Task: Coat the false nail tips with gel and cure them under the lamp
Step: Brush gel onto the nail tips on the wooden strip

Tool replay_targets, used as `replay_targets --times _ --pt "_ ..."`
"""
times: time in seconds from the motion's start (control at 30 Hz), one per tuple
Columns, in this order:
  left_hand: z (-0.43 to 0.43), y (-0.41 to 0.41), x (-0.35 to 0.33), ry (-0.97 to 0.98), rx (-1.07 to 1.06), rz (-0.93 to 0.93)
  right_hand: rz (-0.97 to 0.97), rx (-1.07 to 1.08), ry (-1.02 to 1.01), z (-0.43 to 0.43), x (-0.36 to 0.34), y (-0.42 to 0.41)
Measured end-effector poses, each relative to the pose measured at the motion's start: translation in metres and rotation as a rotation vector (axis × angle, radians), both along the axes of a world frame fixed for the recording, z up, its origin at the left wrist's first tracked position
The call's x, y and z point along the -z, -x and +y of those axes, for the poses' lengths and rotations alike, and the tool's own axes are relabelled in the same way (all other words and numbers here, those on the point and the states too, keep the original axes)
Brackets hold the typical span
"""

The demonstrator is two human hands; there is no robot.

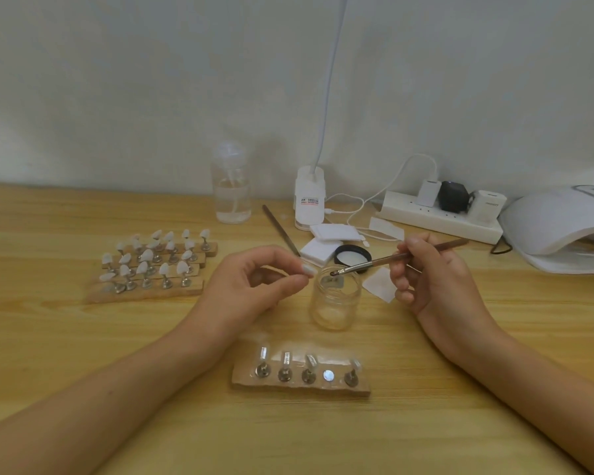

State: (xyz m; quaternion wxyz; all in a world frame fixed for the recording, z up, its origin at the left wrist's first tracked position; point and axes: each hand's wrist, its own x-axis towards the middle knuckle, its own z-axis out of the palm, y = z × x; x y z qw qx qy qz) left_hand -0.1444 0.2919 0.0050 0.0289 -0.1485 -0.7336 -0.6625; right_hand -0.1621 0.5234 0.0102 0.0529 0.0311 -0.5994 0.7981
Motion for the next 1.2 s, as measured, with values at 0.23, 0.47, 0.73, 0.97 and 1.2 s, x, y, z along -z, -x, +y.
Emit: replay_targets --times 0.23,0.47,0.73,0.97,1.2 --pt "0.0049 0.0023 -0.0003 0.047 0.011 -0.004 0.002 -0.041 0.050 0.0000 -0.0005 0.0012" --pt "0.0040 0.0030 0.0002 0.060 0.025 0.005 0.100 -0.078 0.025 -0.0005 -0.0005 0.0000" --pt "0.0036 0.0020 0.0000 0.068 0.008 0.002 0.159 -0.059 -0.073 -0.0021 0.0007 -0.0026" --pt "0.0037 0.0010 -0.0005 0.069 0.012 0.002 0.198 -0.064 -0.060 -0.0024 -0.0013 -0.0029" --pt "0.0034 0.0007 -0.0003 0.068 0.017 -0.007 0.196 -0.030 -0.061 -0.0012 0.0007 -0.0024"
